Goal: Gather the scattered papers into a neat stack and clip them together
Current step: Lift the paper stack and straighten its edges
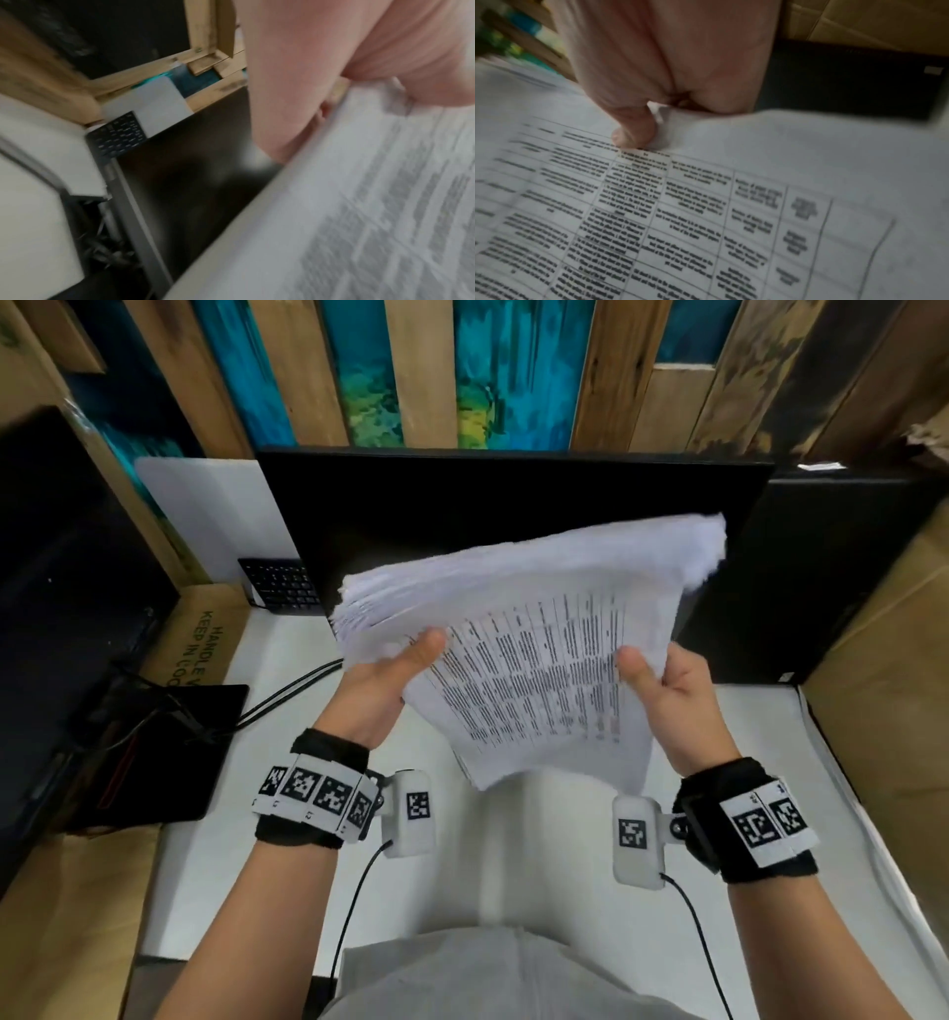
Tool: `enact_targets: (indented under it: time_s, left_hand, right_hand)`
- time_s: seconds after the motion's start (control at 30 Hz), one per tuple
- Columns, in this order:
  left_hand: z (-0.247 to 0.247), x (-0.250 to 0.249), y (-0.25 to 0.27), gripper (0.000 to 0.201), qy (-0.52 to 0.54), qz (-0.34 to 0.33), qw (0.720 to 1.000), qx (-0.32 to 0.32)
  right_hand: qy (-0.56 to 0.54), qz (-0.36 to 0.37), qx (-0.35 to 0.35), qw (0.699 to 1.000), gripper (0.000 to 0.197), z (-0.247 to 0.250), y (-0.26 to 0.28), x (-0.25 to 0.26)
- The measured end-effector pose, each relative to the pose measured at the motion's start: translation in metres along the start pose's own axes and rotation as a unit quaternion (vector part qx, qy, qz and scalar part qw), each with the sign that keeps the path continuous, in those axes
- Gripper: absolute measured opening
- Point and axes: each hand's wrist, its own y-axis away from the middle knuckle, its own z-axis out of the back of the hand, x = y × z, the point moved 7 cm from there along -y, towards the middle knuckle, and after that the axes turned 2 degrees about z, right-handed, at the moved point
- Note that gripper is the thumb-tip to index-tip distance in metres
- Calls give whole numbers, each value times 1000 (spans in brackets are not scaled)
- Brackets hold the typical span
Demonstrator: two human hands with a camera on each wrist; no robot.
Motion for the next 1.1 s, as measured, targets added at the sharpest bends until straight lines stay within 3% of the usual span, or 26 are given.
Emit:
enact_targets:
  time_s: [0.17,0.27,0.4,0.5,0.6,0.73,0.8,0.93,1.03,1.1]
  left_hand:
    - [-4,19,4,56,-133,1,991,27]
    - [-1,32,5,35,-153,2,988,26]
    - [-5,35,6,32,-159,-13,987,14]
    - [-6,34,11,24,-144,-28,989,-20]
    - [-3,23,13,18,-98,-48,991,-78]
    - [-6,17,9,63,-84,-63,989,-102]
    - [-1,24,4,68,-80,-45,990,-106]
    - [8,38,-2,93,-88,40,992,-85]
    - [1,33,-3,57,-126,40,991,-30]
    - [1,29,-5,52,-159,20,987,-33]
  right_hand:
    - [32,-63,102,992,32,-22,10,-21]
    - [-3,-38,143,989,39,-34,11,-19]
    - [-35,-27,62,997,52,-34,10,-23]
    - [-71,-33,-1,997,78,-27,14,-28]
    - [-78,30,-29,996,54,-26,14,-14]
    - [-74,58,-87,992,33,-24,12,-6]
    - [-61,59,-76,994,32,-22,10,-3]
    - [1,56,11,998,40,-23,9,-4]
    - [11,35,59,998,35,-27,6,-8]
    - [25,47,80,995,28,-26,2,-6]
